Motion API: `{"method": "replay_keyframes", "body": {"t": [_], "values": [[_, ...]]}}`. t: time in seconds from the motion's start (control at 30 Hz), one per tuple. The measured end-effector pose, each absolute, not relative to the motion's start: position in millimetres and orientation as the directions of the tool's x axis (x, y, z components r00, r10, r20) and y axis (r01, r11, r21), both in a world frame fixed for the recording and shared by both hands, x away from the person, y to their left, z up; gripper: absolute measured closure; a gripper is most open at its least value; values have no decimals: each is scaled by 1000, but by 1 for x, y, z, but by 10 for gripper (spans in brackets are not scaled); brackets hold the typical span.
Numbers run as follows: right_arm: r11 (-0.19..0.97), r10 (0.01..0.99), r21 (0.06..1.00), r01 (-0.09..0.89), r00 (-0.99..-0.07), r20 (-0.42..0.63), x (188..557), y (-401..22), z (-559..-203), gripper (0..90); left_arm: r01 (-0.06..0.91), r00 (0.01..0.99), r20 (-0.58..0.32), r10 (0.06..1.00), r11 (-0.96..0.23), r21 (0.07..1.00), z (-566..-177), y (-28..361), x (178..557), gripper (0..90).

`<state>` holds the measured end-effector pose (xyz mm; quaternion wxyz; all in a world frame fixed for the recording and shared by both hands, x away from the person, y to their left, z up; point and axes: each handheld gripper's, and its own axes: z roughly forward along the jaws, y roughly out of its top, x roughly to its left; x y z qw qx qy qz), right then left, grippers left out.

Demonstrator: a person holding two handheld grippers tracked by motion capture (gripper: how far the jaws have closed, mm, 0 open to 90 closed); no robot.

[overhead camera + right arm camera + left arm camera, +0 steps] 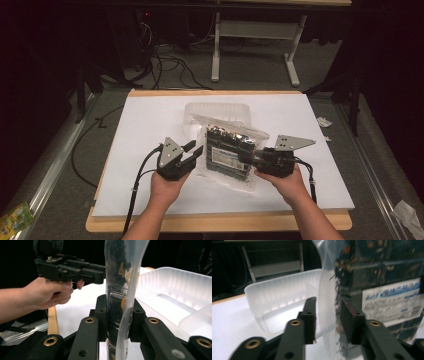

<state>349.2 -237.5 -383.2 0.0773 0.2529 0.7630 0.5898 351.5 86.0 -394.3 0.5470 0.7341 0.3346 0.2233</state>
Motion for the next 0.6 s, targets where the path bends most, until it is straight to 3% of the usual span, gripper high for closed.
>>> {"method": "replay_keyframes", "body": {"t": [0.4,0.6], "values": [[93,538,951,293,-819,200,342,-248,-376,758,299,637,16,770,-267,916,-404,129,347,478],[76,570,959,272,-801,182,339,-252,-369,757,346,627,-5,779,-273,898,-418,146,339,427]]}}
